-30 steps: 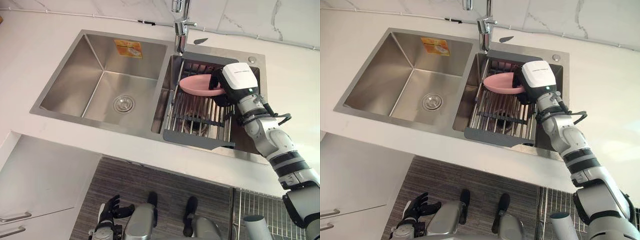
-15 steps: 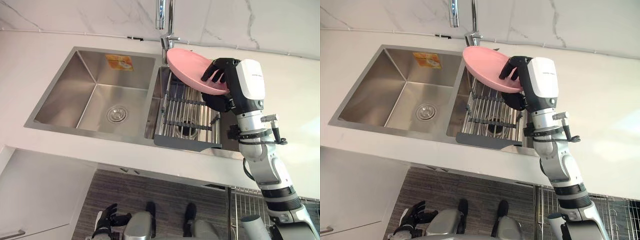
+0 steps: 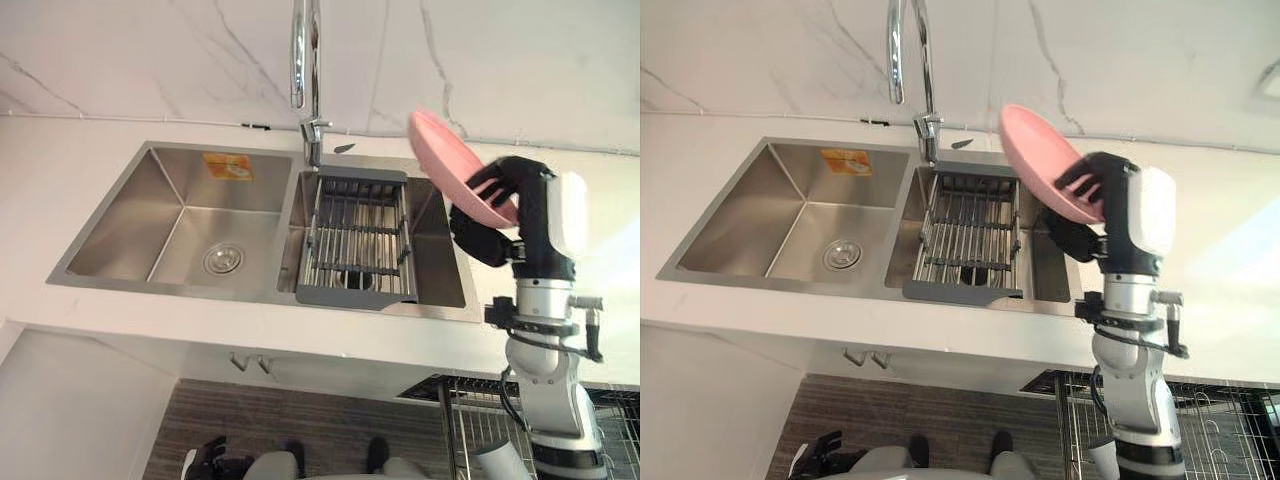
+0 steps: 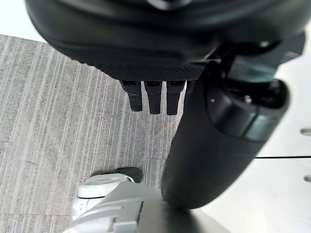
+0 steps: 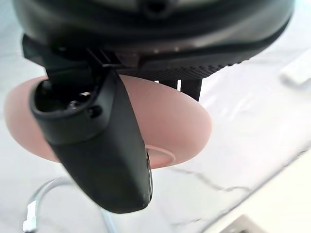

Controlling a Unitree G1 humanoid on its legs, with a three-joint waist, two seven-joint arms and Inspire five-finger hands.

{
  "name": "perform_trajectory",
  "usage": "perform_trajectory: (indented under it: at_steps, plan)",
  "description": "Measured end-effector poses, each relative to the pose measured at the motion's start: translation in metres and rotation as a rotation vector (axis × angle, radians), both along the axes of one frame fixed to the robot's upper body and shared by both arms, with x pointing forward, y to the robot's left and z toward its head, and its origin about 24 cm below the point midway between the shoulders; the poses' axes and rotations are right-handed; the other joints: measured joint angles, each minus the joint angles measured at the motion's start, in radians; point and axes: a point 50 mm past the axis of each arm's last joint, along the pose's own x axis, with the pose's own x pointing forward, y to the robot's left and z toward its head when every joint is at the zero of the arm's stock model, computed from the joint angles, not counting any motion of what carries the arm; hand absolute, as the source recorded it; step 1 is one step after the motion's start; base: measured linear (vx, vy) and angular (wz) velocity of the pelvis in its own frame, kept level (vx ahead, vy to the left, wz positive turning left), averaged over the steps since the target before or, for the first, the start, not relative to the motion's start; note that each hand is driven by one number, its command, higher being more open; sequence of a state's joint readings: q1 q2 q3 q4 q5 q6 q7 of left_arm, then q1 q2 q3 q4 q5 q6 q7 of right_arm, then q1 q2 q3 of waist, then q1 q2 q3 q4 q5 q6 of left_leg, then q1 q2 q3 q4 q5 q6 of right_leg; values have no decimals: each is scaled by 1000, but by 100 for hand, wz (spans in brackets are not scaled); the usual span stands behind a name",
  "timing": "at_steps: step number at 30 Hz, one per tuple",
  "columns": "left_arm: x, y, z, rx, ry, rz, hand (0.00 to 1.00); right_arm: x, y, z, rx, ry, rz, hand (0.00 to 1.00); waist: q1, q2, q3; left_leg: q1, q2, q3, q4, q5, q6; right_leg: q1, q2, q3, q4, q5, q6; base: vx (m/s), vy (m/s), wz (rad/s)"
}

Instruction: Walk over to the sink, pick up the cup, carry it to the dishwasher, place the cup inside the dishwasher, then close the dishwasher door

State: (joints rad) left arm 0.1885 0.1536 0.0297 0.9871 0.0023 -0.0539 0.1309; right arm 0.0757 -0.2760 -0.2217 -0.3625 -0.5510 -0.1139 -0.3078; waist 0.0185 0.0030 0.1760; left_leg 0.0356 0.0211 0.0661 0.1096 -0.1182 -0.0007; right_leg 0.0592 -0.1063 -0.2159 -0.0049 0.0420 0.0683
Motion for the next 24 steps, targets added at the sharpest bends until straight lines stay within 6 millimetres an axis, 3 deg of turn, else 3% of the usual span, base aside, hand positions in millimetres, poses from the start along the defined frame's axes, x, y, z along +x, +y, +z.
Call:
perform_trajectory:
  at_steps: [7,9,14,17,19,21,22,23,24]
  plan:
    - [2,-3,0,-8,-4,-1,90,-18,-21,-8,51,6,-139,30,-22,27,-7,-91,5,-25,135,-21,-4,-34,1,-15,26,-11,0,9,-2,6]
    - [10,-8,0,-20,-22,-3,90,-16,-21,-6,61,-17,-139,30,-14,49,2,-145,14,-42,224,-51,-5,-79,7,-2,82,-27,-2,-53,18,-12]
    - [13,-10,0,-12,-32,8,90,-13,-17,-3,65,-29,-119,30,-9,50,13,-181,9,-99,291,-134,1,-171,16,76,186,-60,2,-112,45,-42]
    - [13,-11,1,-9,-34,13,90,-14,-18,-6,65,-12,-127,30,-12,38,22,-194,2,-39,303,-140,7,-219,7,141,198,-56,16,-137,124,-58]
    - [13,-10,1,-8,-35,23,90,-12,-15,-8,70,6,-124,30,-10,34,25,-221,4,35,328,-150,22,-267,14,212,189,-15,21,-141,183,-105]
    - [14,-8,2,-2,-43,28,90,-11,-13,-11,76,26,-121,30,-9,28,28,-246,6,95,350,-147,51,-296,11,236,160,3,-10,-134,204,-106]
    - [17,-7,2,0,-54,25,90,-9,-12,-13,78,39,-122,30,-11,42,32,-244,28,144,323,-133,76,-322,2,192,205,-29,-46,-159,154,-103]
    - [21,-3,4,13,-67,22,90,-7,-9,-15,80,50,-110,30,-11,28,49,-233,32,187,295,-125,88,-365,-20,133,370,-69,-57,-156,134,-96]
    - [21,-1,5,24,-69,21,90,-6,-8,-17,80,57,-104,30,-14,20,55,-221,31,201,284,-121,90,-367,-29,114,443,-92,-53,-119,139,-89]
